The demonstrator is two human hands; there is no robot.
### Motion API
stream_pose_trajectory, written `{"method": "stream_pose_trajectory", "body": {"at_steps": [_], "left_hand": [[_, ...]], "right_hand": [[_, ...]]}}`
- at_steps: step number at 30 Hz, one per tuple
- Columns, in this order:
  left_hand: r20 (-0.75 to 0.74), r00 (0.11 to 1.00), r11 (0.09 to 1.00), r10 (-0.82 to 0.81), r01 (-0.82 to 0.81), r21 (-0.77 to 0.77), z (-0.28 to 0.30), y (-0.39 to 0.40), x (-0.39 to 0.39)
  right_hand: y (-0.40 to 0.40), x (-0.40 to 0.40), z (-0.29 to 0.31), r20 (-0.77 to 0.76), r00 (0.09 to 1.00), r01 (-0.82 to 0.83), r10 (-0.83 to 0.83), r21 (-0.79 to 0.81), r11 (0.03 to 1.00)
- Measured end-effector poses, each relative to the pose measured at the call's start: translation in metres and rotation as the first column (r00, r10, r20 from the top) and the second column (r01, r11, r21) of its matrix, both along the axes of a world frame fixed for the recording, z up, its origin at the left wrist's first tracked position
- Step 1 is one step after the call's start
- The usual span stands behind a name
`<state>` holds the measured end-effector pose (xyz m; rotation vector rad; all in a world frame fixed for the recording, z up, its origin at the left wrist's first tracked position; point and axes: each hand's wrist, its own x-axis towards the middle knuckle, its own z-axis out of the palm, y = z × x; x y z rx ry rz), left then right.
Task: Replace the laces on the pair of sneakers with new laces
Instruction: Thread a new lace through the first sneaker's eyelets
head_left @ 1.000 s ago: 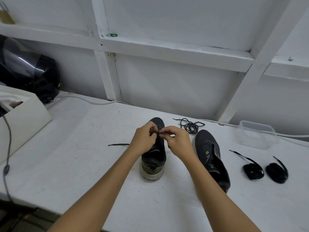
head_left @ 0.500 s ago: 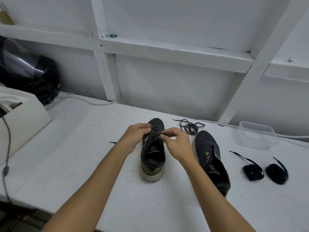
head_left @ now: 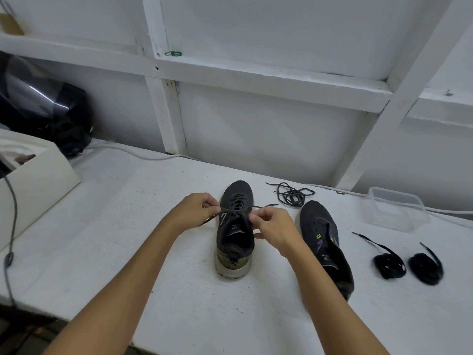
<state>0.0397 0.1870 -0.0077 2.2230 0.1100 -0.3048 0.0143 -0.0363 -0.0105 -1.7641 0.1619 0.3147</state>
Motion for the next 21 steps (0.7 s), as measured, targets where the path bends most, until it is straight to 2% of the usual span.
{"method": "stream_pose_trajectory", "body": {"at_steps": [4, 6, 9, 11, 13, 17, 21], "left_hand": [[0.012, 1.0, 0.999, -0.025, 0.026, -0.023, 0.004, 0.001, -0.001], [0.016, 1.0, 1.0, -0.018, 0.018, -0.006, 0.005, -0.001, -0.001], [-0.084, 0.974, 0.955, 0.21, -0.223, -0.197, 0.0, -0.003, 0.007], [-0.17, 0.95, 0.916, 0.263, -0.301, -0.265, -0.003, -0.004, 0.008], [-0.173, 0.964, 0.931, 0.201, -0.243, -0.271, -0.004, -0.002, 0.007], [-0.122, 0.991, 0.966, 0.061, -0.09, -0.244, 0.003, 0.005, 0.002], [-0.1, 0.989, 0.962, 0.106, -0.127, -0.24, 0.001, 0.009, 0.004]], "right_hand": [[0.001, 0.003, 0.001, 0.015, 0.996, -0.088, 0.09, -0.11, 0.99], [0.002, 0.007, 0.002, -0.013, 0.997, -0.073, 0.071, -0.128, 0.989], [0.003, 0.011, 0.0, -0.138, 0.987, 0.083, -0.082, 0.005, 0.996], [0.003, 0.01, -0.001, -0.198, 0.97, 0.16, -0.142, 0.076, 0.984], [0.002, 0.008, -0.001, -0.177, 0.976, 0.141, -0.126, 0.072, 0.987], [-0.001, 0.006, 0.005, -0.113, 0.994, -0.001, 0.003, 0.014, 1.0], [-0.001, 0.006, 0.004, -0.06, 0.998, -0.001, 0.002, 0.023, 1.0]]}}
